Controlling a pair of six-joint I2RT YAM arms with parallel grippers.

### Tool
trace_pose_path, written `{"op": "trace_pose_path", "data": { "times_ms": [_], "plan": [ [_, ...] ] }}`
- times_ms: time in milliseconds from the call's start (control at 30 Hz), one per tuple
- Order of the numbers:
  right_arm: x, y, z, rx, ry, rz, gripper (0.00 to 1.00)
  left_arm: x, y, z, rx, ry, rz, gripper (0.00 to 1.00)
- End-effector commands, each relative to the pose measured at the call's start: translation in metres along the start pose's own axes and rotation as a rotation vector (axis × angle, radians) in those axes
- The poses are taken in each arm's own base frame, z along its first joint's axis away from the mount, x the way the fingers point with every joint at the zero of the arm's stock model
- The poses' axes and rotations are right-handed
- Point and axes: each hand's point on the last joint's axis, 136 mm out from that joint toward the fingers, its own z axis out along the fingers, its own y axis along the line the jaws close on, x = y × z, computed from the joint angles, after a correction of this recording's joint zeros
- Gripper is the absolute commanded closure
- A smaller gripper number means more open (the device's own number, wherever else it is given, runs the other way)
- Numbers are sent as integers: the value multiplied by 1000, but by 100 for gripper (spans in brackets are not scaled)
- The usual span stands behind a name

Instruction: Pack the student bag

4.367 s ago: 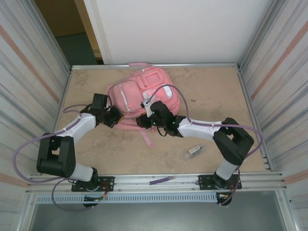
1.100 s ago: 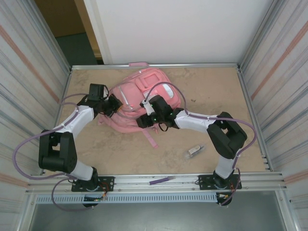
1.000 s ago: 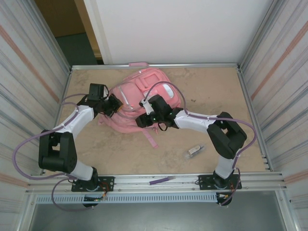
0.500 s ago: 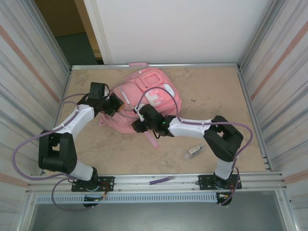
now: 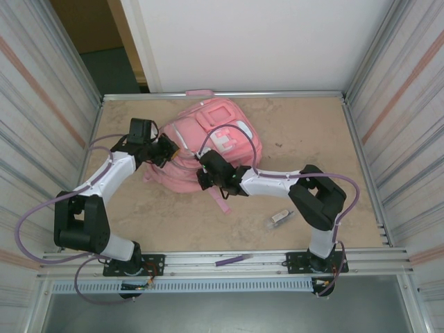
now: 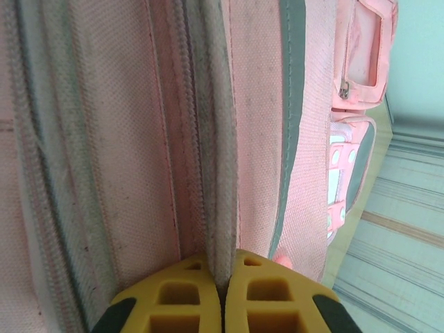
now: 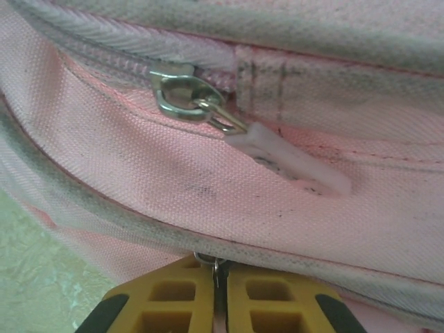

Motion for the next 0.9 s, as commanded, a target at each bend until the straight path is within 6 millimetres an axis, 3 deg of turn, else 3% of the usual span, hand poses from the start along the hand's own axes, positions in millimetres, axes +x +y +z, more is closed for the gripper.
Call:
{"op": "trace_pose_path", "data": {
  "times_ms": [0, 267, 733, 867],
  "plan": [
    [-19, 6, -20, -68, -24, 37, 95, 8, -31, -19, 112, 39, 64, 100],
    [-5, -12, -35, -189, 96, 120, 100, -4, -18, -20, 86, 25, 59, 100],
    [20, -97, -39, -49, 200, 191, 100, -9, -4, -26, 69, 42, 104, 100],
    [20, -103, -37, -43, 186, 186, 100, -3, 1, -24, 72, 63, 88, 100]
  ]
}}
